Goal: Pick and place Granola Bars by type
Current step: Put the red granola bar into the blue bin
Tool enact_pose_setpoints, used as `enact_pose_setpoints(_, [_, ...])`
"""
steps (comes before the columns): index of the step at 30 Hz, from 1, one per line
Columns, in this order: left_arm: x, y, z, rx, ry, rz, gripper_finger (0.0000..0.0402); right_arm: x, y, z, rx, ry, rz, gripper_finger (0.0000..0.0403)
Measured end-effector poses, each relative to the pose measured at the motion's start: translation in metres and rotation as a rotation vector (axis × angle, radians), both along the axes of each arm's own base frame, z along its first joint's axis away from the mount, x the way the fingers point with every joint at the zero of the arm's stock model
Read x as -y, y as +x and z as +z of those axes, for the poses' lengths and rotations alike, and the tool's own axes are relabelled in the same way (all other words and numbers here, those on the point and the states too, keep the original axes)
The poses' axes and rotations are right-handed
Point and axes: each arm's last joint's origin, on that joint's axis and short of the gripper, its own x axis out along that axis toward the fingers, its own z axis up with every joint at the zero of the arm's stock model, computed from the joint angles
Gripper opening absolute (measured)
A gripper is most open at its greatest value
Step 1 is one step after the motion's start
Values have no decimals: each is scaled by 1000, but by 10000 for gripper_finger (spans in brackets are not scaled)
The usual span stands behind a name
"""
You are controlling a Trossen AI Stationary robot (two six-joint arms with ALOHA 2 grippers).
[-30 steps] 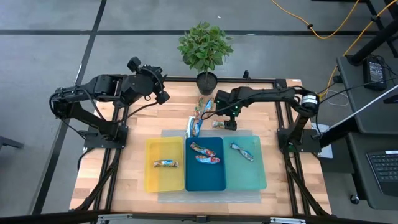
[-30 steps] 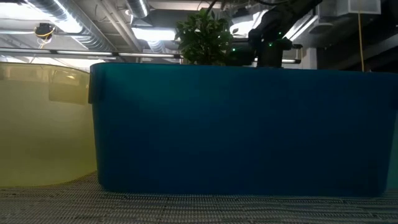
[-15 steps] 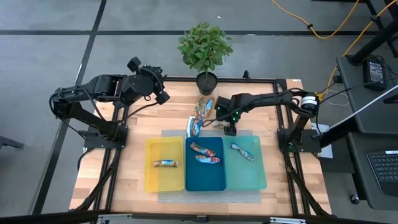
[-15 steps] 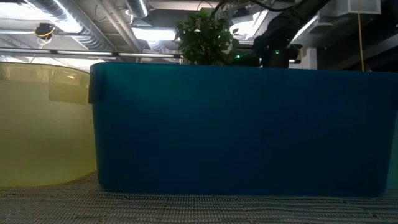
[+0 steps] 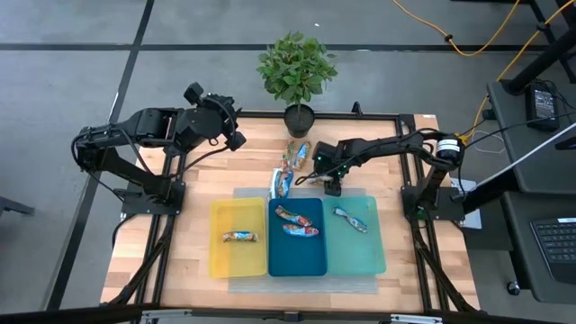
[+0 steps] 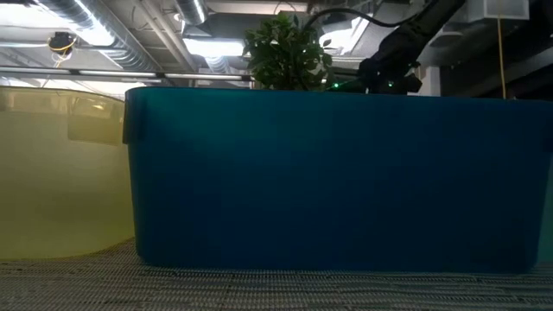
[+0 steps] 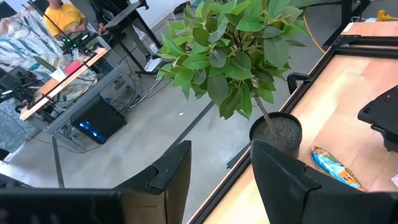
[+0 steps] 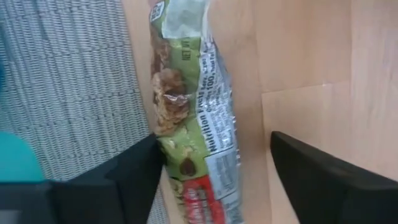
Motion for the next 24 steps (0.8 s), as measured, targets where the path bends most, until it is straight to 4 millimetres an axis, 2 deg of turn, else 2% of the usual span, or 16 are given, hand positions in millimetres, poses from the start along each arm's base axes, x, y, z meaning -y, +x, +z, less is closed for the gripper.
enact_pose_setpoints(10, [0, 1, 2, 21, 1, -1, 159, 1, 0, 0, 0, -22, -9, 141])
enact_pose_setpoints(14, [0, 1, 2, 21, 1, -1, 159, 1, 0, 0, -5, -23, -19, 95])
enact_pose_setpoints(19, [0, 1, 2, 21, 1, -1, 159, -1, -5, 8, -3, 2, -86, 56])
enact_pose_setpoints(24, [0, 1, 1, 20, -3, -6, 159, -3, -12, 33, 64, -10, -141, 43])
